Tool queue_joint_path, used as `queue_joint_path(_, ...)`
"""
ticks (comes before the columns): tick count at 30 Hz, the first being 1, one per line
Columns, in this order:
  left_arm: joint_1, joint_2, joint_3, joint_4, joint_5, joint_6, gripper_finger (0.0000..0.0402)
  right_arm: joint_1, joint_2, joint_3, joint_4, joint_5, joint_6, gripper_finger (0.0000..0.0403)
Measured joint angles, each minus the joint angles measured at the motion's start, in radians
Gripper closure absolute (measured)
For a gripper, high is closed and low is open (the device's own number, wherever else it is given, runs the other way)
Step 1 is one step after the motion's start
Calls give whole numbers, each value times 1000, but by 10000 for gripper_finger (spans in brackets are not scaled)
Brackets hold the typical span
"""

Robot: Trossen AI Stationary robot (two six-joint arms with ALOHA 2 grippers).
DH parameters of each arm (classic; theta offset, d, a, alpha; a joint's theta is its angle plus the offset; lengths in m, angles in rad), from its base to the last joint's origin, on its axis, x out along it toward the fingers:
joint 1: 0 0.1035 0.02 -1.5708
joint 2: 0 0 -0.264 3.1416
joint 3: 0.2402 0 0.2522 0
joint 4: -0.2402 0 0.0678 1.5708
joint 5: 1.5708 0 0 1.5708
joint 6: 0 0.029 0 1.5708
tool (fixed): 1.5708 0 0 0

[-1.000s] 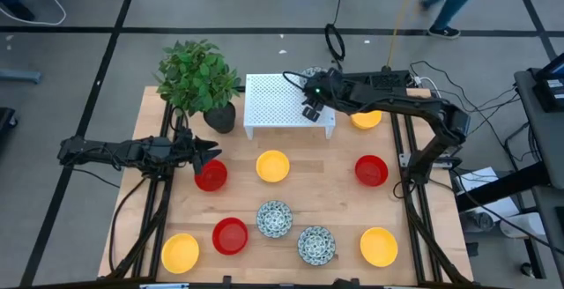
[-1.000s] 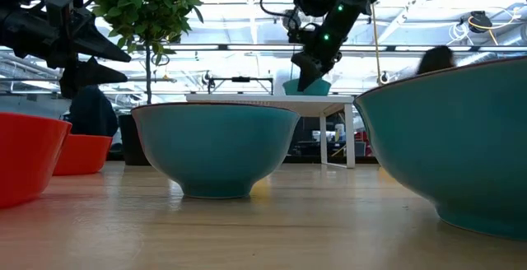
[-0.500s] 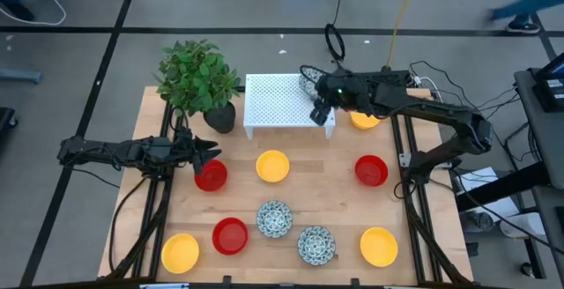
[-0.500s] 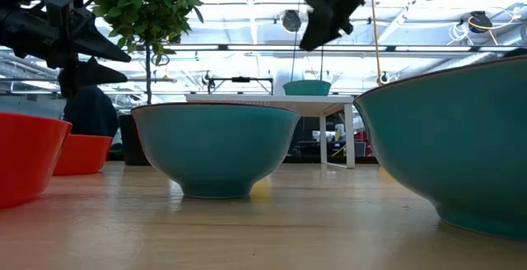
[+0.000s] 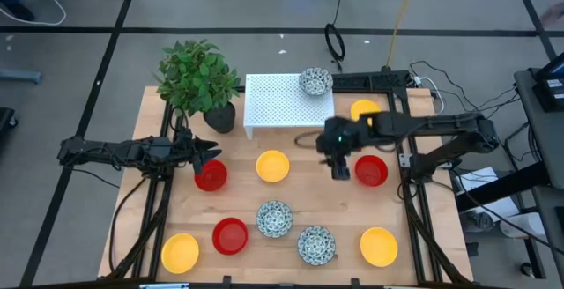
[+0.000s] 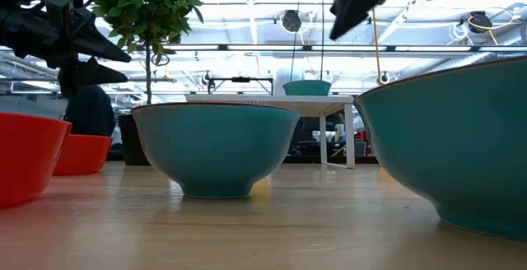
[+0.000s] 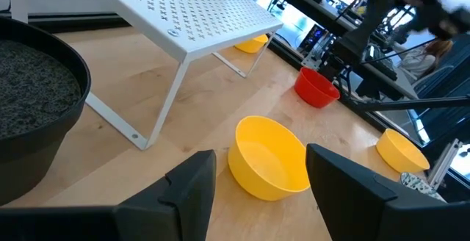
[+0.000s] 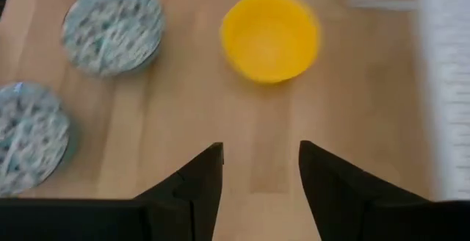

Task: Pick & Place Mini bowls
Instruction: Stack the blue patterned bowl on the blue patterned bowl on the shelf

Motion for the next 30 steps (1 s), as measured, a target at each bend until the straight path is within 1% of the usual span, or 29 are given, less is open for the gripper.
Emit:
queue_joint_path(4, 0, 0, 0, 0, 0, 0, 185, 68, -1, -83, 98, -71, 12, 236)
queue_joint_path(8, 0, 0, 0, 0, 0, 0, 185, 130, 1, -188, 305, -153, 81, 238)
queue_joint_path(11, 0, 0, 0, 0, 0, 0, 185, 187, -1, -256, 428, -148, 155, 236)
queue_joint_path(15, 0, 0, 0, 0, 0, 0, 185, 279, 13, -331, 563, -145, 325, 226)
queue_joint_path(18, 0, 0, 0, 0, 0, 0, 185, 362, 30, -359, 609, -88, 409, 218)
queue_joint_path(23, 0, 0, 0, 0, 0, 0, 185, 477, 101, -363, 615, 37, 419, 207)
queue_joint_path(26, 0, 0, 0, 0, 0, 0, 185, 507, 154, -363, 629, 68, 422, 203)
queue_joint_path(30, 0, 0, 0, 0, 0, 0, 185, 518, 218, -363, 629, 128, 422, 202)
